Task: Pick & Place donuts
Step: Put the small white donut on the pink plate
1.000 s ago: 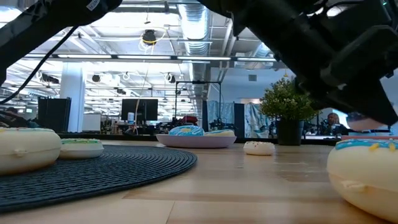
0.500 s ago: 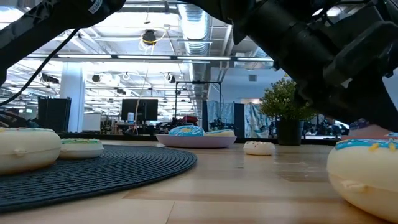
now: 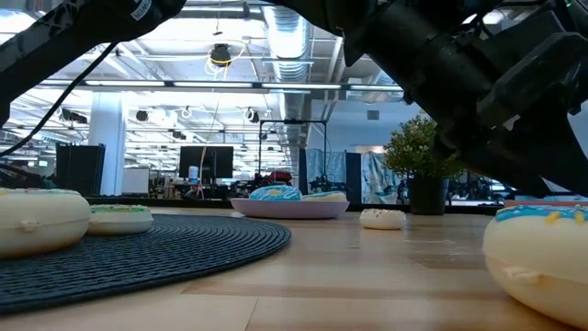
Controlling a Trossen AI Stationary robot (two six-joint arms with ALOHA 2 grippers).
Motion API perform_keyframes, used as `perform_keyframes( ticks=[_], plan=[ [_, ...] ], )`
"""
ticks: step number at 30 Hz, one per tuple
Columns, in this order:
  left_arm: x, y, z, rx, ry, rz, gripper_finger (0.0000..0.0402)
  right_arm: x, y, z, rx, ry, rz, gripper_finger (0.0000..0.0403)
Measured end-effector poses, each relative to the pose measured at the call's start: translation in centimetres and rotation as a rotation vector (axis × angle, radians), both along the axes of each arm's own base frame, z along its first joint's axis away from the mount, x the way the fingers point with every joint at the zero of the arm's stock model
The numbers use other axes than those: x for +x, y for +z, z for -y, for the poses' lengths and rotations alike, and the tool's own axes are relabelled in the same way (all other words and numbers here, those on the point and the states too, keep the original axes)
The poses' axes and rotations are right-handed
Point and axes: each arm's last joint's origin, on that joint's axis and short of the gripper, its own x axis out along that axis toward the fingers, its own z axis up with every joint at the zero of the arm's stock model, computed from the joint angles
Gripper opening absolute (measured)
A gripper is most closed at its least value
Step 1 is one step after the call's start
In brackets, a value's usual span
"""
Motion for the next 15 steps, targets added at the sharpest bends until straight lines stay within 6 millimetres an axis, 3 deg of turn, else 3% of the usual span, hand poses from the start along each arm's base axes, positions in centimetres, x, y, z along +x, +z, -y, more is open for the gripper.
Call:
perform_keyframes(
  ticks=[8,15],
  plan=[
    [0.1,0.5,-0.2,0.079,0.017,0.026,0.0301,0.0,0.0,0.0,0.0,0.001,0.0,0.0037],
    [-1.3,4.8,-1.5,0.144,0.103,-0.008,0.0302,0.0,0.0,0.0,0.001,0.002,-0.001,0.0037]
  ],
)
